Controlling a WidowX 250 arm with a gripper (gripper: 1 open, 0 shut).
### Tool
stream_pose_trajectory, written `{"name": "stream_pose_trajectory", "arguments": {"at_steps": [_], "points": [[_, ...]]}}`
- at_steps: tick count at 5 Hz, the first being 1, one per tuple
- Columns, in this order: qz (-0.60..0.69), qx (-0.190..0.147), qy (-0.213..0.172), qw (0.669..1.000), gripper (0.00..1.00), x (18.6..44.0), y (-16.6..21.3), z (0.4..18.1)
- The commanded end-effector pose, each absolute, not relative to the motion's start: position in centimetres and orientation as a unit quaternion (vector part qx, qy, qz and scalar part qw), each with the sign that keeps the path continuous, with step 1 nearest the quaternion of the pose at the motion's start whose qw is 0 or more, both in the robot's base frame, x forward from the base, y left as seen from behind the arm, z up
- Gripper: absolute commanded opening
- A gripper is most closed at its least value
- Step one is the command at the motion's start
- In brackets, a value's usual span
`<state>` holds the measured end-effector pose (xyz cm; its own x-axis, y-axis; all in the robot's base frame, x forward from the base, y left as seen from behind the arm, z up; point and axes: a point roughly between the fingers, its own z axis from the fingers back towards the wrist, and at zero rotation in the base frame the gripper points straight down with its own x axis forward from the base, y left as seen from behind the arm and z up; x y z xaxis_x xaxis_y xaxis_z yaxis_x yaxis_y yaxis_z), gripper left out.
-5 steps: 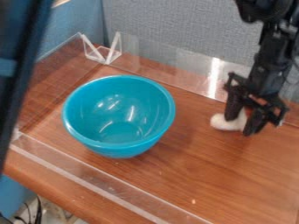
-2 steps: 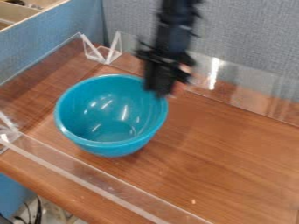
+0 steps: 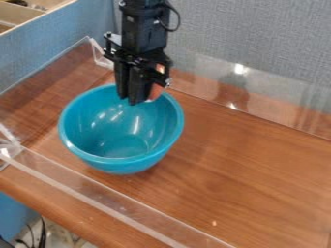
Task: Put the mushroom in the blue bowl
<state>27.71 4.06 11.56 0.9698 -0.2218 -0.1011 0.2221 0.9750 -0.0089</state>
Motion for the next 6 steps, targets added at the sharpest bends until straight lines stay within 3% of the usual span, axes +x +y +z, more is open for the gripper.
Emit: {"name": "stream_pose_trajectory", "arguments": {"at_steps": [1,6], "points": [[-0.115,0.012,0.012,0.993,0.0,27.3,4.0,13.5],[-0.132,0.009,0.012,0.991,0.0,26.0,2.8,12.7]]}}
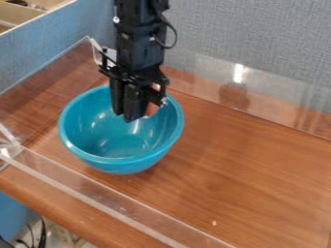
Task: Put the mushroom in the blue bowl
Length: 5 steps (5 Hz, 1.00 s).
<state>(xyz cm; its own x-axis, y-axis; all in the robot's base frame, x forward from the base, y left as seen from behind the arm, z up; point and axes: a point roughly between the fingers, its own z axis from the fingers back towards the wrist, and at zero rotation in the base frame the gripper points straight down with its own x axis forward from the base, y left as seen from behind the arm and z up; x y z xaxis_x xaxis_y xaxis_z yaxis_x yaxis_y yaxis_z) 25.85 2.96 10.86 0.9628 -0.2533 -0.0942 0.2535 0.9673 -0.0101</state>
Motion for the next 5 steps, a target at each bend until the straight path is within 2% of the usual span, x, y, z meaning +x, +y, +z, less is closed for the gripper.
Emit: {"name": "stream_pose_trajectory", "arguments": {"at_steps": [1,5], "points": [[-0.136,0.009,0.013,0.991,0.0,25.8,2.5,12.5],[-0.142,0.008,0.01,0.99,0.0,25.1,1.3,12.5]]}}
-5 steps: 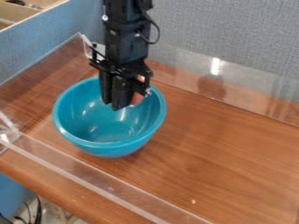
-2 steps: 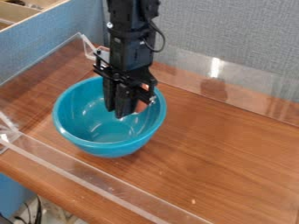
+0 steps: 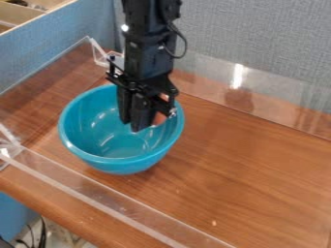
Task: Put the mushroom in the blue bowl
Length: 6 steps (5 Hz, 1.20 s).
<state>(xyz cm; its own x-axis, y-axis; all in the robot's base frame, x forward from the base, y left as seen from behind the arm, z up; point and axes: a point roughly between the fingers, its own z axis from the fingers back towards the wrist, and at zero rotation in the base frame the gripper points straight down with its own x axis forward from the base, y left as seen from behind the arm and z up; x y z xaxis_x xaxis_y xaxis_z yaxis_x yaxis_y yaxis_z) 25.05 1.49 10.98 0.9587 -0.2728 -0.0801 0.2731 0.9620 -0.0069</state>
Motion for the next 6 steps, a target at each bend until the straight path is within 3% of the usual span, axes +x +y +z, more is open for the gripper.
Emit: {"name": "stream_pose_trajectory", "arguments": {"at_steps": [1,2,3,6], "points": [[-0.143,0.007,0.008,0.99,0.0,25.0,1.0,12.6],[-0.144,0.006,0.007,0.99,0.0,24.8,0.7,12.7],[-0.138,0.003,0.004,0.99,1.0,24.6,1.4,13.4],[-0.122,0.002,0.007,0.992,1.0,23.9,2.7,14.6]]}}
